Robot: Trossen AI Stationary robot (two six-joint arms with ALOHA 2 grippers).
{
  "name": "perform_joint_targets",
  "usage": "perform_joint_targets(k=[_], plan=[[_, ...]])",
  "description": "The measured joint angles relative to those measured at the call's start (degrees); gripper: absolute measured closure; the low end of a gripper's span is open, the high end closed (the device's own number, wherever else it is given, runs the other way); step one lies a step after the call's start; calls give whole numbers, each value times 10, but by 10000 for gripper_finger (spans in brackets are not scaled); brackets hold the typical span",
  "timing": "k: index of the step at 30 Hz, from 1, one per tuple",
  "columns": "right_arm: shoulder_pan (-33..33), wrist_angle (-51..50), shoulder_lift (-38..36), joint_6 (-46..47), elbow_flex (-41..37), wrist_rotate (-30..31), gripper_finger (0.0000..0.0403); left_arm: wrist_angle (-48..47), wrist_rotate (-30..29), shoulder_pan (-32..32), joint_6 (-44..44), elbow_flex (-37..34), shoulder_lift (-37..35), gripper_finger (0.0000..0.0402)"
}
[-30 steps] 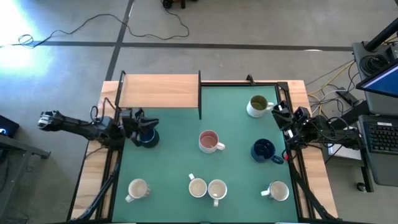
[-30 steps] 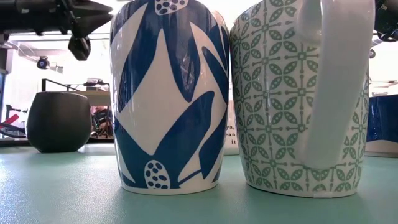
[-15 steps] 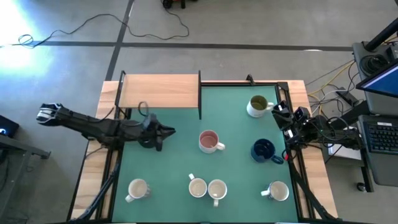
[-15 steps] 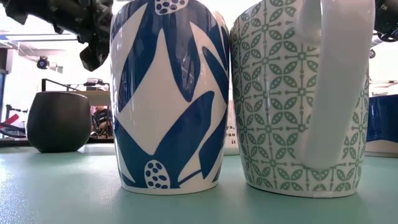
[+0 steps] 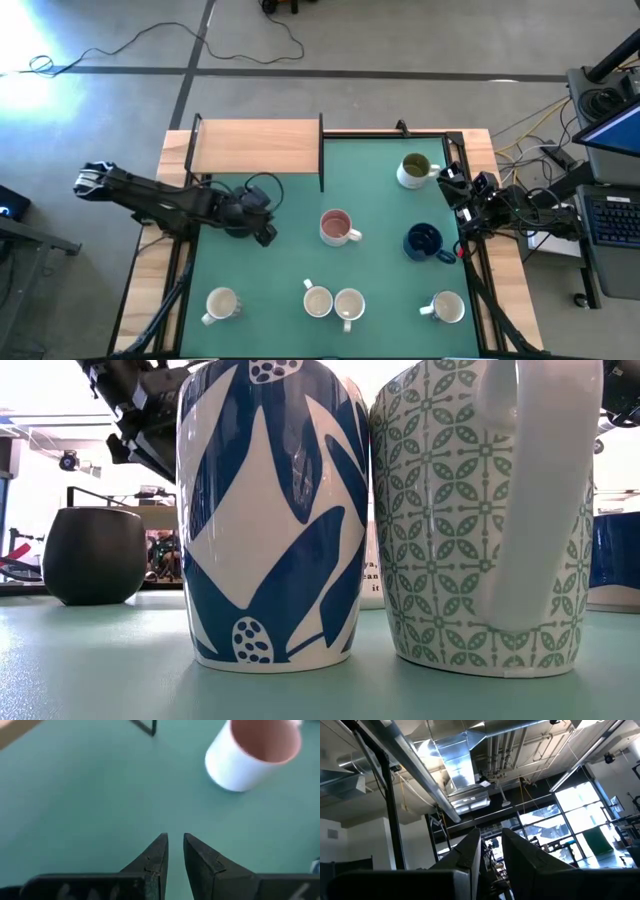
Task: Place coffee mugs
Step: Put the black blue mug on the shelf
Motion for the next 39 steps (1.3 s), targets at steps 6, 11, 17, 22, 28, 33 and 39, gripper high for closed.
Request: perform_joint_targets(k=[6,11,17,22,28,33,39], plan=[[0,0,0,0,0,0,335,-57,25,-1,-44,42,30,359],[0,0,0,0,0,0,335,-119,44,-1,-88,71,62,359],[0,0,0,0,0,0,335,-166,90,-1,-135,93,95,359],[0,0,0,0,0,0,335,-235,90,-2,-152,121,112,341],[0,0,0,0,0,0,335,-294,90,-3,-153,136,117,299],[0,0,0,0,0,0,335,-326,90,-3,-155,132,115,263],[0,0,0,0,0,0,335,-345,66,-2,-143,127,114,242]])
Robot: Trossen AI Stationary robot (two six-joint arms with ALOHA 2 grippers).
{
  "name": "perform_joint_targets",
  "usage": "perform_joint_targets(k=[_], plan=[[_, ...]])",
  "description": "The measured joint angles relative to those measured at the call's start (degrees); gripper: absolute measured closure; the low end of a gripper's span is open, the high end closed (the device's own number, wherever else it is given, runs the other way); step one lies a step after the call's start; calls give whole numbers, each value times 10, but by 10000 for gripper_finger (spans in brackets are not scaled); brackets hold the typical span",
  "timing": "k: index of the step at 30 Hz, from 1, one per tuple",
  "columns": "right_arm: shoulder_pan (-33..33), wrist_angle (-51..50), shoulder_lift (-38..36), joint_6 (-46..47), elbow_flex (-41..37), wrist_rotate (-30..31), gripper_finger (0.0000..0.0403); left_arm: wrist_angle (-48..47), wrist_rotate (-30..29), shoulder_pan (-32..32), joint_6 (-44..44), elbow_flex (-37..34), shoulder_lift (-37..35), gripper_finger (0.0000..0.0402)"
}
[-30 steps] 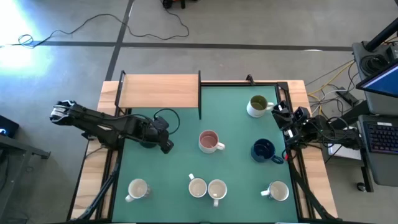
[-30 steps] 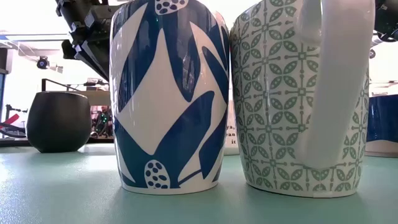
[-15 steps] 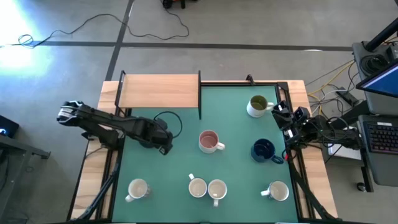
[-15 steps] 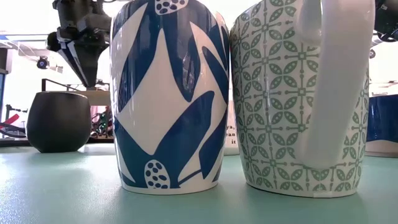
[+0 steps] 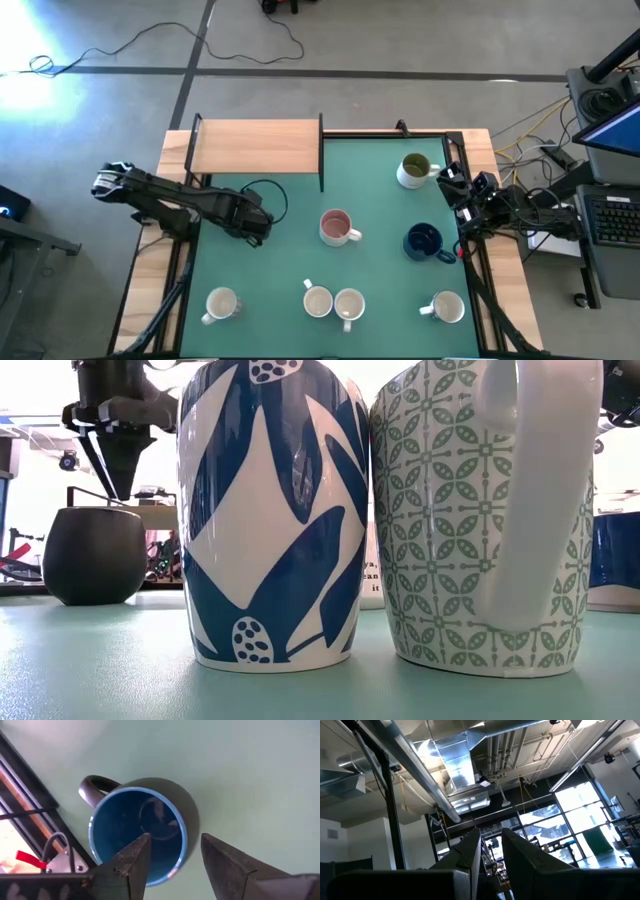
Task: Place coffee mugs
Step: Put the black blue mug on the shelf
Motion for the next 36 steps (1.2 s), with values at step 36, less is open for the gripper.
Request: perform_joint_targets(k=[36], plan=[[0,0,0,0,0,0,335,129,49,4,103,-106,5,389]])
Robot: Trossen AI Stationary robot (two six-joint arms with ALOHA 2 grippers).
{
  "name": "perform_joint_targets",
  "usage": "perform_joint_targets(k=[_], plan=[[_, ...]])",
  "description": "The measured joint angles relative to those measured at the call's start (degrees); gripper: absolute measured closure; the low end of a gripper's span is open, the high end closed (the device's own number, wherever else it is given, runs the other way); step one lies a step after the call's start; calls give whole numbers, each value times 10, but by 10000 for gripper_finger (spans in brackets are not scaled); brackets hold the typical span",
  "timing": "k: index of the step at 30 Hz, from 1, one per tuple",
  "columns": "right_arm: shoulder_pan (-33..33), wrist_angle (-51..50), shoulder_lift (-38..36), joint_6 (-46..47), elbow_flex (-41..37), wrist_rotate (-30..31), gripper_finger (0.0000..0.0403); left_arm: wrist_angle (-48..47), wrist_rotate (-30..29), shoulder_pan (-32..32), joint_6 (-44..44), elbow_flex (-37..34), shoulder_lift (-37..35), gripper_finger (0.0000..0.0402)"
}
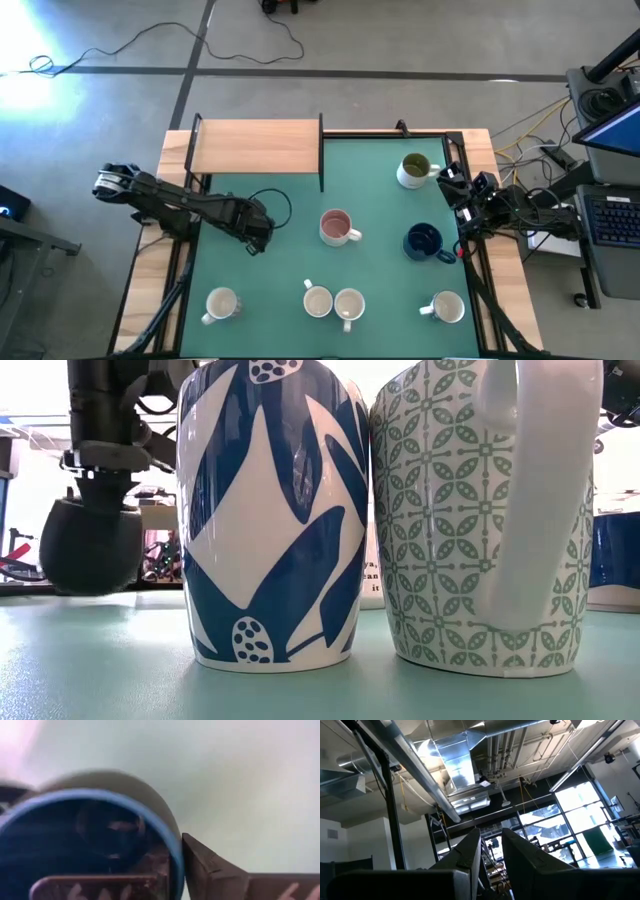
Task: Place coffee mugs
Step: Put the black blue mug on the shelf
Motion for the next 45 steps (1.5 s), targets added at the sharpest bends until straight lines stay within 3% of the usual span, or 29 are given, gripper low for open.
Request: perform_joint_targets(k=[5,12,21,36,45], plan=[[0,0,0,0,0,0,335,13,32,1,29,1,0,390],[0,0,0,0,0,0,335,60,72,2,135,1,-13,394],[0,0,0,0,0,0,335,84,126,2,366,42,-46,395],[0,0,0,0,0,0,335,-113,104,39,446,232,-52,395],[0,-1,0,0,0,0,335,-221,88,116,441,298,-52,388]])
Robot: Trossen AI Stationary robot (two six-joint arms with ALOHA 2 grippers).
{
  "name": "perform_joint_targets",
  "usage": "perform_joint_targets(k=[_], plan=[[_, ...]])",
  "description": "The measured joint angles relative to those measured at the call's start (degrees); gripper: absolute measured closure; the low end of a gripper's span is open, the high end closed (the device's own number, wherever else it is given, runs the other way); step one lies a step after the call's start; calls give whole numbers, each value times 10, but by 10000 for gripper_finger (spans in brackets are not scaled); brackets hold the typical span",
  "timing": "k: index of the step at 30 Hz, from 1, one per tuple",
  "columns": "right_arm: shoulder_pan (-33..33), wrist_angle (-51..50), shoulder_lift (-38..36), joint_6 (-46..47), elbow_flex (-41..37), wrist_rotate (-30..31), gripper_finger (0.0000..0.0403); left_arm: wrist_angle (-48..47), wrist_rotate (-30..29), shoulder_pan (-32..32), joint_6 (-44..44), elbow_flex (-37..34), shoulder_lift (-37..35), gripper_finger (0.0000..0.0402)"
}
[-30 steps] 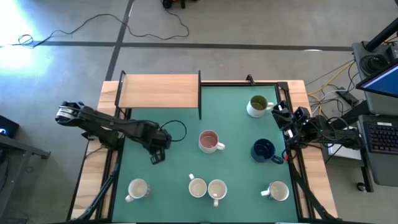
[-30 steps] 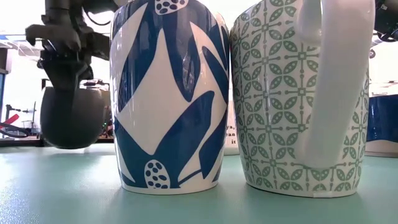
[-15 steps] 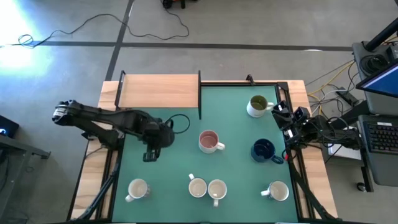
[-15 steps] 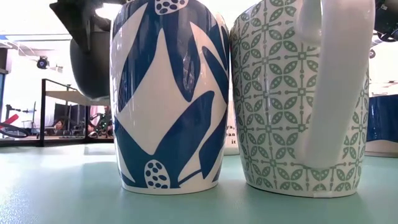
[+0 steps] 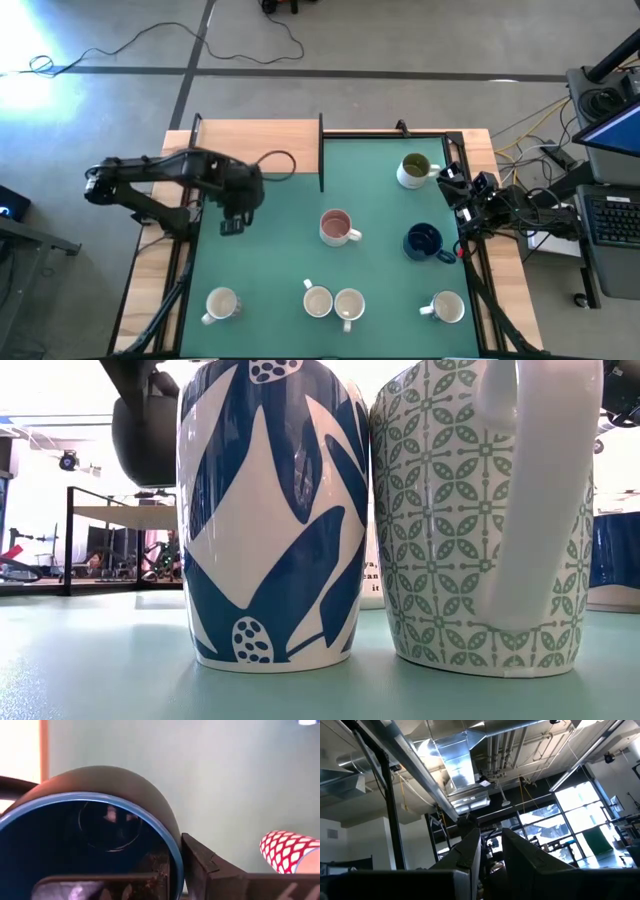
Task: Place coffee mugs
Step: Put the black blue mug on the shelf
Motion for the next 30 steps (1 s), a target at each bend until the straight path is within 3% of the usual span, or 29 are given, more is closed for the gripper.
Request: perform_joint_targets(k=[7,19,30], plan=[[0,0,0,0,0,0,335,-22,-1,94,19,4,-7,386],[0,-1,0,0,0,0,335,-7,0,287,181,4,-10,385],[0,-1,0,0,0,0,335,16,16,397,228,4,3,384]])
